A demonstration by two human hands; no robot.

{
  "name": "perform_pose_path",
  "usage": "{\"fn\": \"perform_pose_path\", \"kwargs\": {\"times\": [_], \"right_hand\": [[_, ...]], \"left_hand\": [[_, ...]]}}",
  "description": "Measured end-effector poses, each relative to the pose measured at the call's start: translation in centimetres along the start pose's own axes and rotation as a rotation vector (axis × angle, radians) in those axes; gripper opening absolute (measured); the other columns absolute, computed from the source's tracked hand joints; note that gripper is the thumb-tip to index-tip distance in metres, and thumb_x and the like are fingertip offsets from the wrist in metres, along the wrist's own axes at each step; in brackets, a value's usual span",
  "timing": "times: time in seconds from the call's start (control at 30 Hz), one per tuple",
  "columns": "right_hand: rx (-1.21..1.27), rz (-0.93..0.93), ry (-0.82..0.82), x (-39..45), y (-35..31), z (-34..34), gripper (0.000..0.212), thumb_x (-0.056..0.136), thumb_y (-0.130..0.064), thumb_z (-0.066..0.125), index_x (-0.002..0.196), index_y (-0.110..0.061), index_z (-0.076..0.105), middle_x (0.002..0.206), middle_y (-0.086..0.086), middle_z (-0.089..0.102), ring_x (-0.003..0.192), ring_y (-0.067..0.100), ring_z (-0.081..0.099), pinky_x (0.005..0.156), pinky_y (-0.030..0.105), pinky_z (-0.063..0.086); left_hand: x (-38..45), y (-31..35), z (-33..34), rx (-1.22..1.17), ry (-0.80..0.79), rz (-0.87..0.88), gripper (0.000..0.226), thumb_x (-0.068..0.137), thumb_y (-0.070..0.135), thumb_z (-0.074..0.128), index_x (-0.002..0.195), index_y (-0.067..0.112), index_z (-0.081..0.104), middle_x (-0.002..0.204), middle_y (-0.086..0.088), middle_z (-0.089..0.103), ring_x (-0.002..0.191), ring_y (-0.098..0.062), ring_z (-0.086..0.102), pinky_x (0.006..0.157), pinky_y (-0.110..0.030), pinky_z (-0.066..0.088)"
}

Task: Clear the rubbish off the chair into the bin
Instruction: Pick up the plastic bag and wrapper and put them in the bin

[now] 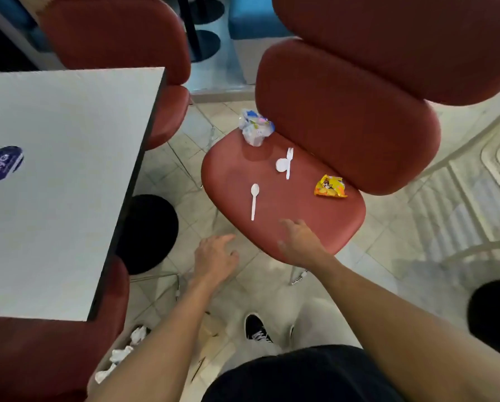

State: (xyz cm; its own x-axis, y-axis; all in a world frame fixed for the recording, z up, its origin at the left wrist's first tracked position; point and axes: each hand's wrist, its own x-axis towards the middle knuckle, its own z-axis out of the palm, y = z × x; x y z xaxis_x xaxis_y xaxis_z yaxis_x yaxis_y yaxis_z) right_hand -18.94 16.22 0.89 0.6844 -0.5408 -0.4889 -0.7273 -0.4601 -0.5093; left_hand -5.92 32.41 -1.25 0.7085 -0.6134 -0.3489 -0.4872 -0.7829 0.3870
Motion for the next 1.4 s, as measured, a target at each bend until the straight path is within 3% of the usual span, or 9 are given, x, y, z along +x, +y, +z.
{"fn": "perform_pose_path", "kwargs": {"times": [0.27,0.53,0.9,1.0,1.1,1.13,1.27,1.4], "right_hand": [[0.048,0.106,0.02,6.0,3.3,-4.6,0.053,0.09,-0.021,0.054,0.141,-0.016,0.039,0.14,0.016,0.036,0.123,0.034,0.049,0.105,0.036,0.04],[0.035,0.133,-0.05,14.3,7.5,-9.0,0.06,0.087,-0.022,0.057,0.143,-0.016,0.036,0.14,0.013,0.037,0.124,0.034,0.047,0.106,0.04,0.039],[-0.137,0.184,-0.105,26.7,13.7,-12.2,0.056,0.085,-0.026,0.058,0.138,-0.019,0.041,0.145,0.008,0.032,0.134,0.03,0.03,0.105,0.042,0.036],[-0.138,0.177,-0.101,29.2,14.9,-12.1,0.059,0.084,-0.023,0.059,0.139,-0.026,0.039,0.141,0.006,0.035,0.131,0.028,0.033,0.102,0.04,0.038],[-0.141,0.175,-0.113,31.2,16.1,-11.9,0.063,0.085,-0.022,0.057,0.143,-0.03,0.034,0.138,0.006,0.034,0.128,0.029,0.035,0.102,0.04,0.037],[-0.143,0.175,-0.122,31.8,16.7,-11.8,0.064,0.085,-0.021,0.057,0.144,-0.031,0.033,0.138,0.007,0.033,0.127,0.03,0.035,0.102,0.04,0.038],[-0.166,0.224,-0.141,33.9,18.5,-11.1,0.07,0.08,-0.021,0.061,0.141,-0.037,0.033,0.142,0.007,0.028,0.129,0.031,0.033,0.104,0.044,0.038],[-0.23,0.276,-0.218,35.2,20.1,-10.2,0.08,0.075,-0.026,0.068,0.142,-0.041,0.027,0.147,0.007,0.015,0.135,0.032,0.025,0.102,0.051,0.04]], "left_hand": [[9.2,5.5,-0.3,-0.067,0.011,0.108,0.038,0.079,0.03,0.067,0.117,0.028,0.064,0.117,-0.002,0.064,0.113,-0.025,0.055,0.101,-0.038,0.041],[19.2,11.1,-0.4,-0.094,0.022,-0.005,0.045,0.081,0.027,0.068,0.125,0.028,0.059,0.146,-0.011,0.034,0.133,-0.029,0.038,0.111,-0.036,0.032],[34.4,17.6,1.4,-0.041,0.003,0.033,0.041,0.081,0.024,0.068,0.121,0.027,0.062,0.153,-0.008,0.024,0.134,-0.025,0.039,0.109,-0.032,0.035],[37.7,18.0,2.3,-0.02,0.008,0.059,0.04,0.08,0.022,0.069,0.119,0.026,0.064,0.15,-0.008,0.03,0.133,-0.025,0.041,0.104,-0.03,0.039],[40.9,17.4,3.6,0.015,-0.026,0.166,0.035,0.078,0.023,0.067,0.113,0.021,0.067,0.131,-0.008,0.057,0.144,-0.023,0.02,0.107,-0.029,0.035],[41.8,17.3,4.0,0.02,-0.035,0.17,0.034,0.078,0.023,0.067,0.112,0.021,0.068,0.132,-0.009,0.057,0.145,-0.022,0.017,0.108,-0.03,0.034],[44.5,18.2,4.3,0.053,-0.026,0.078,0.039,0.077,0.017,0.07,0.114,0.028,0.068,0.158,-0.011,0.016,0.146,-0.017,0.016,0.102,-0.036,0.042],[47.0,17.6,4.7,0.17,-0.117,0.046,0.045,0.077,0.017,0.07,0.12,0.029,0.065,0.16,-0.012,0.004,0.148,-0.017,0.007,0.106,-0.042,0.04]]}}
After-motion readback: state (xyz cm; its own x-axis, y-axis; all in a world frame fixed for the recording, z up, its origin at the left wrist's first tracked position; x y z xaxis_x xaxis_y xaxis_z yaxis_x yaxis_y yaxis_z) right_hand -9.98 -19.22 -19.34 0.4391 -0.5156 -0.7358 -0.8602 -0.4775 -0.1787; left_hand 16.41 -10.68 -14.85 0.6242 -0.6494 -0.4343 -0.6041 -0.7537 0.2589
